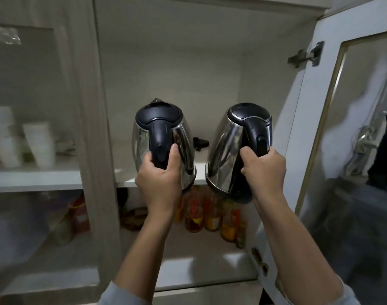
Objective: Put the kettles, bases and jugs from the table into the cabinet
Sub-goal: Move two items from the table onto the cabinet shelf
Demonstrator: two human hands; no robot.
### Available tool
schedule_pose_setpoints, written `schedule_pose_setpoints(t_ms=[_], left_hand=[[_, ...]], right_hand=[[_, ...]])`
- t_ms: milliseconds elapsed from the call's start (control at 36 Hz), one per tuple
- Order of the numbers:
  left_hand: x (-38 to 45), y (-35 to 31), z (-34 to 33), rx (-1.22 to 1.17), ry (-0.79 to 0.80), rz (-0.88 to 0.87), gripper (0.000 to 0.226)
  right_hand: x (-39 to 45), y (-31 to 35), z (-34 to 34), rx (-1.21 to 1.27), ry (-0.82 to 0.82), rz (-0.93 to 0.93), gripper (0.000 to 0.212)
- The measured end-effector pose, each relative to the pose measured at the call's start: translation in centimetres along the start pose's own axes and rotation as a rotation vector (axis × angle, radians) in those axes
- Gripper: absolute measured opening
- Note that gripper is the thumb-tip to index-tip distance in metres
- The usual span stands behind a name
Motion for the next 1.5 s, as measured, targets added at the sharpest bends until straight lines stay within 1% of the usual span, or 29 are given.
schedule_pose_setpoints(t_ms=[111, 194, 333, 500, 583, 667, 778, 806, 889, 1000, 1028, 1167, 1333, 1500], left_hand=[[3.6, 2.0, -3.5, 0.002, 0.03, -0.015, 0.028], [6.5, 3.2, -6.3, -0.018, 0.058, -0.038, 0.03], [11.5, 4.5, -11.3, -0.055, 0.091, -0.062, 0.031], [15.9, 5.8, -16.5, -0.073, 0.102, -0.087, 0.028], [17.5, 6.9, -18.9, -0.089, 0.114, -0.049, 0.025], [19.0, 8.3, -21.6, -0.083, 0.11, -0.033, 0.027], [20.7, 10.6, -25.3, -0.053, 0.071, -0.01, 0.042], [20.9, 11.0, -25.8, -0.066, 0.09, 0.012, 0.04], [21.8, 12.5, -28.7, -0.048, 0.099, 0.064, 0.034], [22.9, 14.2, -31.8, -0.052, 0.11, 0.059, 0.034], [23.4, 15.0, -33.7, -0.047, 0.096, 0.045, 0.033], [24.2, 17.5, -37.1, -0.029, 0.137, 0.094, 0.039], [25.1, 19.8, -40.2, -0.018, 0.139, 0.127, 0.041], [25.8, 21.5, -42.7, 0.034, 0.161, 0.158, 0.038]], right_hand=[[3.7, -0.8, -2.4, 0.007, -0.05, 0.022, 0.018], [6.6, -1.2, -4.3, 0.023, -0.069, 0.05, 0.017], [11.5, -2.3, -7.0, 0.038, -0.104, 0.045, 0.015], [17.7, -3.8, -9.4, -0.038, -0.169, 0.041, 0.016], [20.6, -4.7, -10.3, -0.035, -0.188, 0.036, 0.018], [23.9, -6.0, -11.8, -0.013, -0.154, 0.018, 0.017], [28.5, -8.2, -13.8, 0.001, -0.117, 0.001, 0.014], [29.1, -8.6, -13.9, -0.012, -0.122, -0.002, 0.014], [32.6, -10.4, -15.4, -0.017, -0.093, -0.035, 0.023], [36.1, -12.4, -16.9, -0.04, -0.051, -0.041, 0.036], [38.0, -13.4, -17.6, -0.019, -0.037, -0.033, 0.036], [41.2, -15.8, -19.5, -0.052, 0.011, -0.063, 0.027], [44.7, -18.2, -21.2, -0.089, 0.099, -0.099, 0.025], [46.6, -20.0, -22.2, -0.105, 0.105, -0.13, 0.027]])
Point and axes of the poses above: each hand's wrist, its own x-axis towards the middle knuckle, its own z-axis out of the back of the hand, y = z × x, the point moved 6 cm from there along x, towards the middle knuckle, and after that the axes turned 1 degree about -x, right-handed, at the moved point
